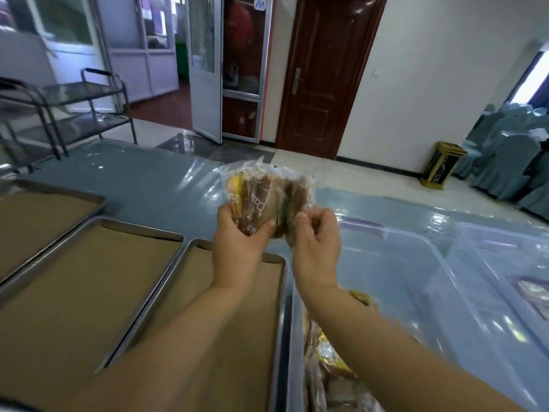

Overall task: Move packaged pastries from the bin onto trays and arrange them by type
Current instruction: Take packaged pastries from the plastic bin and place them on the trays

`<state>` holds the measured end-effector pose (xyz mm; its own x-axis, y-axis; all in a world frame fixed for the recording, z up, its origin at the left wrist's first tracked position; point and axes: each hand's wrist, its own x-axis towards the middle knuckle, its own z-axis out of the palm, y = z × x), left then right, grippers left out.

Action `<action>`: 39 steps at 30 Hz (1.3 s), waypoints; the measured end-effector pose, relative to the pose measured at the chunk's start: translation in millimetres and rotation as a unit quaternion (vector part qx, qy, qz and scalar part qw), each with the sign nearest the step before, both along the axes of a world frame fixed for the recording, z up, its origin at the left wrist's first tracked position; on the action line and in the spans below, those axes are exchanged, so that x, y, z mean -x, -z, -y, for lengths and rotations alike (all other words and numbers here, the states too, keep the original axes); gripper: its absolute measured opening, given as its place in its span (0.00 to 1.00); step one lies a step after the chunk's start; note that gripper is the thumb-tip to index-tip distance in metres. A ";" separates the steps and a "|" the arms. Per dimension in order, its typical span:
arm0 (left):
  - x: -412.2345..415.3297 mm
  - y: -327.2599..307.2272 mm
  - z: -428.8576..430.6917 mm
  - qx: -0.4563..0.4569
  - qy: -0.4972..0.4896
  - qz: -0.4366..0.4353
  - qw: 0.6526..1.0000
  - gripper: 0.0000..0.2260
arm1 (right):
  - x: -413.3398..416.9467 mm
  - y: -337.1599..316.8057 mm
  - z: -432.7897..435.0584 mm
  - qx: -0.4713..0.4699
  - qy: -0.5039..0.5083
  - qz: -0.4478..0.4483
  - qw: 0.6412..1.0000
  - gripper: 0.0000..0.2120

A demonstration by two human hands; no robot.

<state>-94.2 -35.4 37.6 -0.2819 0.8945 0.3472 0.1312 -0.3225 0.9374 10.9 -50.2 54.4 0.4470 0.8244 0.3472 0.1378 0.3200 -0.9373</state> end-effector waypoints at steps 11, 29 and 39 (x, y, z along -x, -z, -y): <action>212.8 37.4 18.5 0.087 0.012 0.035 0.995 0.15 | 182.0 43.8 3.5 0.096 -0.116 0.088 0.985 0.06; 361.9 115.0 24.7 0.376 0.050 0.078 0.922 0.17 | 305.3 147.9 -19.3 0.336 -0.225 0.037 0.914 0.25; 431.8 155.1 11.5 0.448 0.006 0.031 0.893 0.19 | 359.4 187.2 -33.5 0.414 -0.239 0.196 0.856 0.35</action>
